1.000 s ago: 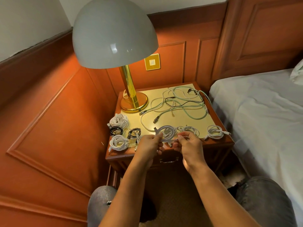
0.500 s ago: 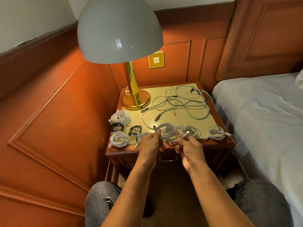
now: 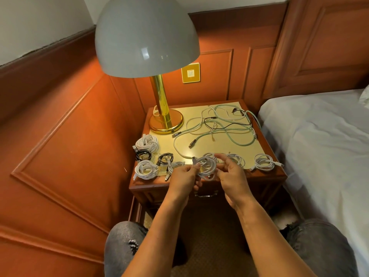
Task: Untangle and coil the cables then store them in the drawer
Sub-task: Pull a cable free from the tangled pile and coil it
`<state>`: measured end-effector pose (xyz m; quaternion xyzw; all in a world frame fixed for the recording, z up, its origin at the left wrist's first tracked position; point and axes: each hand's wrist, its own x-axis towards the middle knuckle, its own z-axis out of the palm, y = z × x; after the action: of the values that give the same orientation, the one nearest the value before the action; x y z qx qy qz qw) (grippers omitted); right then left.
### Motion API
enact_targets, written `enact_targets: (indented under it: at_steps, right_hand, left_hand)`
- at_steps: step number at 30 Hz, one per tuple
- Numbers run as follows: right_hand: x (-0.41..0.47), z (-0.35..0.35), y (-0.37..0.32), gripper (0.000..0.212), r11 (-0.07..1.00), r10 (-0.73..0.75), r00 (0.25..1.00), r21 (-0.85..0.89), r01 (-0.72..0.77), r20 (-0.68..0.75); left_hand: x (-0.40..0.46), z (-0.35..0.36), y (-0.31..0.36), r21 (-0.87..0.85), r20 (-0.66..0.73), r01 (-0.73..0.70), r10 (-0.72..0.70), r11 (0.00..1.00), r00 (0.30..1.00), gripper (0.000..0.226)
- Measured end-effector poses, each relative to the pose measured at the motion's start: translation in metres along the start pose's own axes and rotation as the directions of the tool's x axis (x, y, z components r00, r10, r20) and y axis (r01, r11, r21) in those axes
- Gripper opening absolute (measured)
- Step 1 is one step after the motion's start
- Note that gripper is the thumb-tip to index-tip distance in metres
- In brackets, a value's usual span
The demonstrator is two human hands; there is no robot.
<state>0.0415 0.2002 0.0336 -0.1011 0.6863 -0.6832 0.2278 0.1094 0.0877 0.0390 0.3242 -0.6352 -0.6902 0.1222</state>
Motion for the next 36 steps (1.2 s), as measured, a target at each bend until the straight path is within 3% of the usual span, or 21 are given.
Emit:
enact_targets:
  at_steps: [6, 10, 17, 22, 27, 33, 36]
  right_hand:
    - [0.000, -0.008, -0.005, 0.053, 0.995, -0.011, 0.992, 0.103, -0.003, 0.130]
    - [-0.004, -0.005, -0.012, 0.044, 0.994, -0.065, 0.981, -0.070, 0.079, 0.182]
    - [-0.006, -0.004, -0.011, 0.020, 0.982, -0.089, 0.984, -0.149, 0.112, 0.154]
    - [-0.006, -0.002, -0.003, 0.013, 0.987, -0.111, 0.993, -0.110, 0.114, 0.037]
    - [-0.007, -0.010, 0.003, 0.021, 0.991, 0.018, 0.993, 0.128, -0.034, 0.118]
    - [-0.013, 0.002, 0.007, 0.013, 0.993, 0.036, 0.998, 0.110, -0.029, -0.056]
    - [-0.011, 0.001, 0.011, 0.013, 0.973, 0.088, 0.995, 0.219, -0.078, -0.036]
  left_hand:
    - [0.003, -0.005, 0.003, 0.118, -0.001, 0.014, -0.014, 0.993, 1.000, 0.026]
    - [0.004, -0.006, 0.002, 0.313, 0.001, -0.055, 0.057, 0.948, 0.998, 0.027]
    - [0.005, -0.006, 0.004, 0.575, 0.017, -0.210, 0.246, 0.790, 0.969, 0.036]
    - [0.005, 0.000, 0.002, 0.592, 0.040, -0.249, 0.281, 0.767, 0.959, 0.038]
    - [0.004, -0.002, -0.001, 0.497, 0.043, -0.181, 0.184, 0.849, 0.982, 0.031]
    - [0.001, 0.004, -0.008, 0.444, 0.025, -0.131, 0.134, 0.886, 0.991, 0.027]
    - [0.000, 0.003, -0.006, 0.418, 0.002, -0.110, 0.121, 0.902, 0.993, 0.027]
